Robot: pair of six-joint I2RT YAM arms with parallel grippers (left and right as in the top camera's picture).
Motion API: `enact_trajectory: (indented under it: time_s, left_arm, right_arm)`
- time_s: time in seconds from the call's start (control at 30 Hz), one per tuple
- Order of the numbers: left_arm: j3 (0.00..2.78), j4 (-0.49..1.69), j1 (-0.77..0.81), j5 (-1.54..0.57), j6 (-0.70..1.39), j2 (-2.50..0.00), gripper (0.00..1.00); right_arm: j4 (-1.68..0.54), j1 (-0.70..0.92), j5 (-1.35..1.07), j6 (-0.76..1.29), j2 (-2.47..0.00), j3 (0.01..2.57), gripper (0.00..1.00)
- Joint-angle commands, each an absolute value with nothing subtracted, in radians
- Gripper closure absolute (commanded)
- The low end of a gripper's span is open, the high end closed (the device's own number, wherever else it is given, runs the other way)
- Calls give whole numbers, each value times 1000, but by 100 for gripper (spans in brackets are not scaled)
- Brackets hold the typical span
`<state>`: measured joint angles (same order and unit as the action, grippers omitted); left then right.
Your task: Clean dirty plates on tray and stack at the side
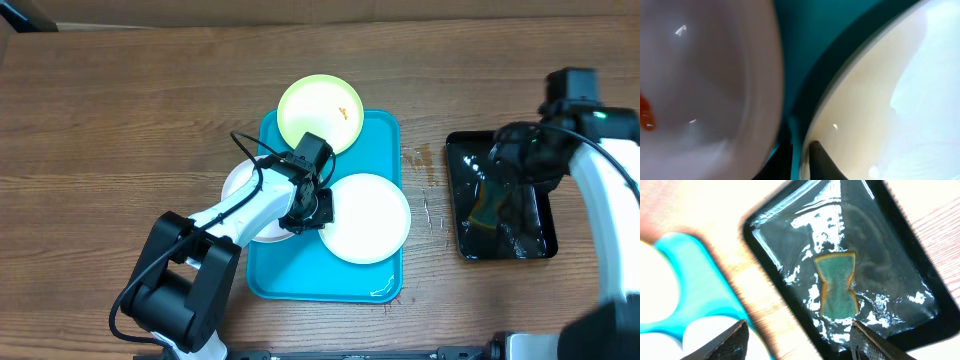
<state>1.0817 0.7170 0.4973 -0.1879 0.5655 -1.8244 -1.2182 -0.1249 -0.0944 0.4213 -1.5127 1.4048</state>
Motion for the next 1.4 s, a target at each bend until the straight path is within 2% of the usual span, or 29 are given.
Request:
enact_trajectory:
  time_s: [0.0,0.13,0.27,0.37,0.4,0.43,0.47,0.77,1.07,1.23,1.37]
  left_arm:
    - [1074,719,492,-150,545,-1842,75]
    - [1074,702,492,-167,506,-1842,64]
    - [1074,674,493,-207,470,-1842,63]
    - [1074,649,501,-215,467,-1842,74]
    - [1074,643,506,-213,467,-1842,80]
    - [1074,641,509,-213,467,-1842,90]
    - [1074,642,513,-211,468,-1842,96]
    - [1133,734,517,-203,425,-1835,96]
    - [1535,1035,546,-74,336,-1834,96]
    - [1707,1039,598,11,336,-1834,96]
    - [1785,979,662,200,336,-1835,96]
  right_arm:
    - [-1237,-195,-199,418,-1417,1447,33]
    - [-1264,-359,-296,418,-1338,1447,30]
    - [-1311,-567,-358,418,-1316,1447,28]
    - [-1338,-684,-396,418,-1319,1446,28]
    - [-1339,-706,-407,418,-1319,1445,28]
    - [-1339,-721,-414,418,-1319,1445,28]
    - [-1338,-729,-417,418,-1319,1445,28]
    - [-1330,-728,-417,418,-1319,1445,28]
    - [-1325,-728,-416,418,-1319,1445,28]
    - [-1326,-728,-416,418,-1319,1445,28]
    - [-1327,-728,-416,418,-1319,1445,28]
